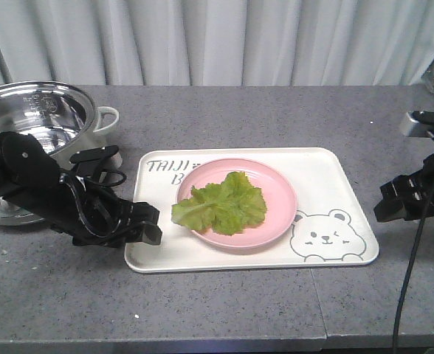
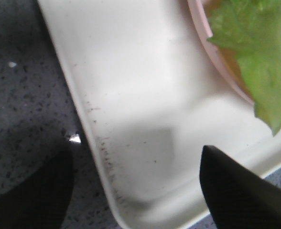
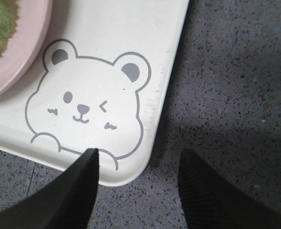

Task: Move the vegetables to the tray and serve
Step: 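Lower both grippers to the tray's near edges to grip it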

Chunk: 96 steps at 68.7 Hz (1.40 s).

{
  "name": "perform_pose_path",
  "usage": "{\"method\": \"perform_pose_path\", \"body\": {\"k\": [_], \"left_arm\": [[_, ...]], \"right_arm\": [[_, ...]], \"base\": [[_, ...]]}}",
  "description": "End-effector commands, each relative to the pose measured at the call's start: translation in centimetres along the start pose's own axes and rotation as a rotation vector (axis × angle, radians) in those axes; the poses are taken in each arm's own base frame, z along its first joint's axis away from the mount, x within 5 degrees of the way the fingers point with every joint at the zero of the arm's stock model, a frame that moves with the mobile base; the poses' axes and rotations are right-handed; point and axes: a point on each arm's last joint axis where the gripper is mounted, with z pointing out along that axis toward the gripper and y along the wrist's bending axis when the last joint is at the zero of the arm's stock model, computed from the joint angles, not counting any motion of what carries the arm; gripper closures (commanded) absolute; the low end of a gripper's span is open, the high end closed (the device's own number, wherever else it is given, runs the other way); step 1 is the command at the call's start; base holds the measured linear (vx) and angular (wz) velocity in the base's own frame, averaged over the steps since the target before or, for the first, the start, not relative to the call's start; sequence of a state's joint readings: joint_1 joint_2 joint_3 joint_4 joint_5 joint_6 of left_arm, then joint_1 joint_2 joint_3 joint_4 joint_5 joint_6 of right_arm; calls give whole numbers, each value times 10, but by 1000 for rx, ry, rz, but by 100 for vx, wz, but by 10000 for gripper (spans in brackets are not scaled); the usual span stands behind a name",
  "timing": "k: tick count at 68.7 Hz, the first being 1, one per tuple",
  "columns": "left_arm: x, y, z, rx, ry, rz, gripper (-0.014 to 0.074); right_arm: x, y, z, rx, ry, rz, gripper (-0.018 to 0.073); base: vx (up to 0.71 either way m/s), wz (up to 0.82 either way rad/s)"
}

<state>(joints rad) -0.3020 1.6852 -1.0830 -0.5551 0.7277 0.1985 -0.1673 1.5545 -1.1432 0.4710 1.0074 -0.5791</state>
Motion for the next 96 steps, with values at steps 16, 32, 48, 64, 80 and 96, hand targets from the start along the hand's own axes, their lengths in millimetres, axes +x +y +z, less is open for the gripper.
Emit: {"method": "perform_pose_path", "body": {"k": [16,32,48,64,80,96], "left_arm": [[-10,-8,-9,32,-81,-18,136],[-12,-8,-9,28,-104,-18,136],[-15,-7,-9,20,-135,-19,136],[-15,-7,-9,20,-135,-19,136],[-13,-8,-9,26,-113,-18,136],[-12,-8,-9,29,-98,-18,136]], "right_arm": [[-12,-5,13,-46,-24,8,192],[-13,-13,30,-56,-2,29,192],[-15,-15,41,-91,-2,24,193],[-15,-15,46,-114,2,34,214],[-15,-9,49,-130,18,22,218],[-13,-12,56,-131,51,48,225]], "base": [[0,0],[0,0],[0,0],[0,0],[0,0],[0,0]]}}
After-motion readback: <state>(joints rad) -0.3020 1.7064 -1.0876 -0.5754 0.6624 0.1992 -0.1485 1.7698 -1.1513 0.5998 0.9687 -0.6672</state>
